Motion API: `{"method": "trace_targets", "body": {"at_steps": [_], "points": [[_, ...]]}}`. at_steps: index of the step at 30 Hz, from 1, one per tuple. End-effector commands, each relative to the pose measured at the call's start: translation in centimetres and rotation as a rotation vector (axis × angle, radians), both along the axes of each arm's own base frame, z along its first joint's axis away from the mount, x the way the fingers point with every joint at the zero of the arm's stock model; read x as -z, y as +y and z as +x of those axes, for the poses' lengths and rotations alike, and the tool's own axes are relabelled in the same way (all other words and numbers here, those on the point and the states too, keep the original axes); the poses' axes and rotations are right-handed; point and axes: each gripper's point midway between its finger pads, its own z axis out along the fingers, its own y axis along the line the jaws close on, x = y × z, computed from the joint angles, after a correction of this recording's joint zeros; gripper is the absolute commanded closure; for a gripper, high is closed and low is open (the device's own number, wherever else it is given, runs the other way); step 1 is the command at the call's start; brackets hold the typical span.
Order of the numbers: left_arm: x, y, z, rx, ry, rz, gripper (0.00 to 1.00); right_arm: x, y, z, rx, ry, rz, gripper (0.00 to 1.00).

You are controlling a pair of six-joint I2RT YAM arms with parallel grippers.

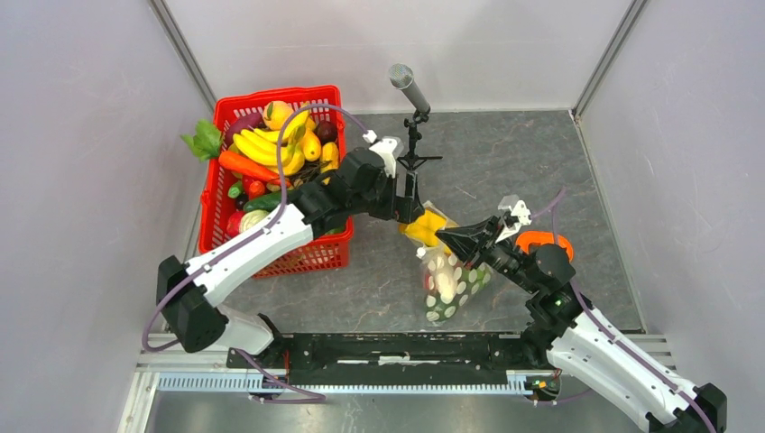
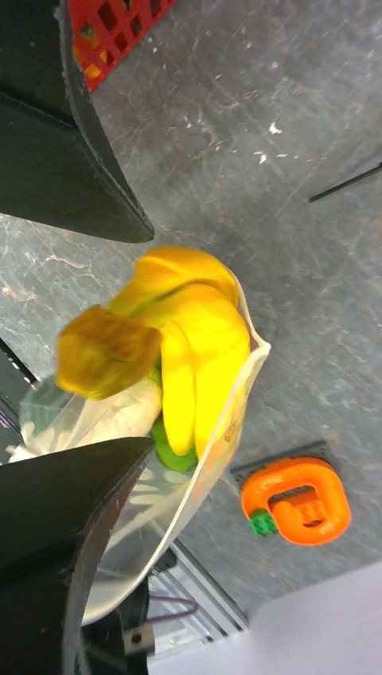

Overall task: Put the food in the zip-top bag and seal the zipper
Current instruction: Place the fake fruit in the zipper food storage bag.

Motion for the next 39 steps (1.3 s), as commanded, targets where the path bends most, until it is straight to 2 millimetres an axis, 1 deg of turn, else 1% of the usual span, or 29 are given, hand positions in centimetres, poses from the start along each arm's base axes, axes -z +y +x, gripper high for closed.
{"method": "trace_targets", "body": {"at_steps": [1, 4, 6, 9, 13, 15, 18, 22, 23, 25, 26, 28, 30, 35, 37, 39], "points": [[1.8, -0.5, -0.6, 0.094, 0.012, 0.041, 0.05, -3.9, 0.1, -1.0, -0.04, -0.147, 0.059, 1.0], [2.3, -0.4, -1.5, 0.126, 0.031, 0.047, 0.12, -3.4, 0.1, -0.8, -0.029, -0.13, 0.063, 1.0], [2.5, 0.0, -1.8, 0.126, 0.037, 0.051, 0.14, -3.1, 0.1, -0.7, -0.025, -0.121, 0.061, 1.0], [2.4, 0.9, -2.4, 0.112, 0.034, 0.085, 0.13, -2.7, 0.1, -0.4, -0.017, -0.109, 0.054, 1.0], [1.2, 2.2, -2.7, 0.091, -0.008, 0.106, 0.1, -2.4, 0.4, -0.2, -0.02, -0.101, 0.049, 1.0], [0.8, 2.7, -3.2, 0.092, -0.012, 0.114, 0.08, -2.1, 0.5, 0.0, -0.017, -0.09, 0.045, 0.99], [1.0, 3.3, -5.0, 0.139, 0.016, 0.121, 0.06, -2.2, 0.4, 0.2, -0.011, -0.088, 0.048, 0.99], [2.0, 3.7, -7.6, 0.212, 0.087, 0.104, 0.05, -2.7, 0.1, 0.3, 0.01, -0.104, 0.055, 0.99], [2.4, 3.9, -8.1, 0.216, 0.102, 0.099, 0.05, -2.7, 0.1, 0.5, 0.018, -0.102, 0.047, 0.99], [2.5, 4.3, -8.5, 0.184, 0.119, 0.104, 0.06, -2.7, -0.1, 0.8, 0.037, -0.094, 0.032, 0.99], [2.4, 4.3, -8.7, 0.174, 0.119, 0.106, 0.06, -2.6, -0.1, 0.9, 0.043, -0.09, 0.031, 0.99], [2.1, 3.7, -9.1, 0.181, 0.109, 0.096, 0.06, -2.6, -0.3, 1.1, 0.059, -0.086, 0.033, 0.99], [1.8, 3.2, -8.7, 0.159, 0.073, 0.118, 0.06, -2.7, -0.5, 1.3, 0.074, -0.085, 0.039, 0.99], [2.4, 1.4, -8.7, 0.164, 0.05, 0.208, 0.04, -2.7, -0.7, 1.4, 0.084, -0.074, 0.043, 0.99], [2.8, 1.4, -8.6, 0.13, 0.048, 0.254, 0.04, -2.6, -0.8, 1.4, 0.09, -0.068, 0.041, 0.99], [3.0, 2.1, -8.3, 0.062, 0.037, 0.308, 0.04, -2.5, -1.0, 1.5, 0.102, -0.062, 0.039, 0.99]]}}
